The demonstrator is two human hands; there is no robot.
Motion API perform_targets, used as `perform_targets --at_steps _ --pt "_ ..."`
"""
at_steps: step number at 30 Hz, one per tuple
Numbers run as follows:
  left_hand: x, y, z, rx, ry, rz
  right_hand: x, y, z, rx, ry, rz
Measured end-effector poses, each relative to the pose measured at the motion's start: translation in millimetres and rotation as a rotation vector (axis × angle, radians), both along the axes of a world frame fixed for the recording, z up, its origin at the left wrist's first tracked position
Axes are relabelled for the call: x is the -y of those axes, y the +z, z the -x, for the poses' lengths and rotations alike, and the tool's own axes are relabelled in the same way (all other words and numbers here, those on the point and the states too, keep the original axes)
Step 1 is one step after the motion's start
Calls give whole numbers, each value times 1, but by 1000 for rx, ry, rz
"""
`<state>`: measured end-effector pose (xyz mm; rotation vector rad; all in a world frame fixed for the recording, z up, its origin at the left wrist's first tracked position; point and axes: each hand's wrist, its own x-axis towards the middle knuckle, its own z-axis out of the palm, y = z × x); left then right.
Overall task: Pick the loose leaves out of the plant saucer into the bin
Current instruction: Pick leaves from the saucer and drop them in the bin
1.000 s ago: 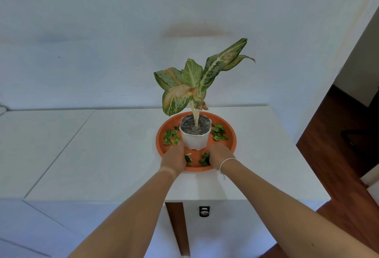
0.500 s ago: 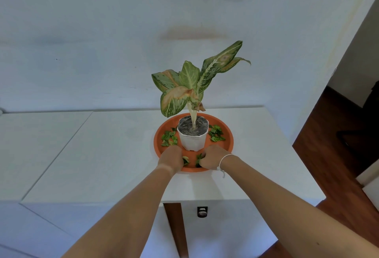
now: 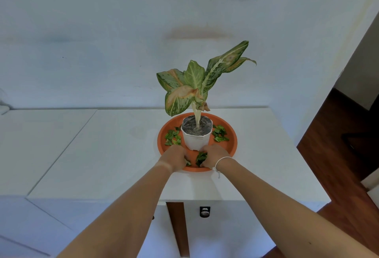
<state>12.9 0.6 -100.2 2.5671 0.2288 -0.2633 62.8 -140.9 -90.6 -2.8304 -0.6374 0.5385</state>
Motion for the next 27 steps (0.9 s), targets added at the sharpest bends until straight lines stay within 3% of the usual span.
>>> perform_targets --at_steps 11,15,21,25,27 --pt "0 -2 -5 -9 23 -48 -5 -11 6 73 -6 -36" --pt "3 -4 -5 15 29 -78 -3 -15 0 0 -146 -143" --pt "-2 -4 -9 77 140 88 13 -4 -20 -385 -448 -533" --pt "-7 3 -12 99 335 344 21 2 -16 -756 -760 -1136" --pt "-10 7 -11 78 393 485 25 8 -13 -857 -857 -1306"
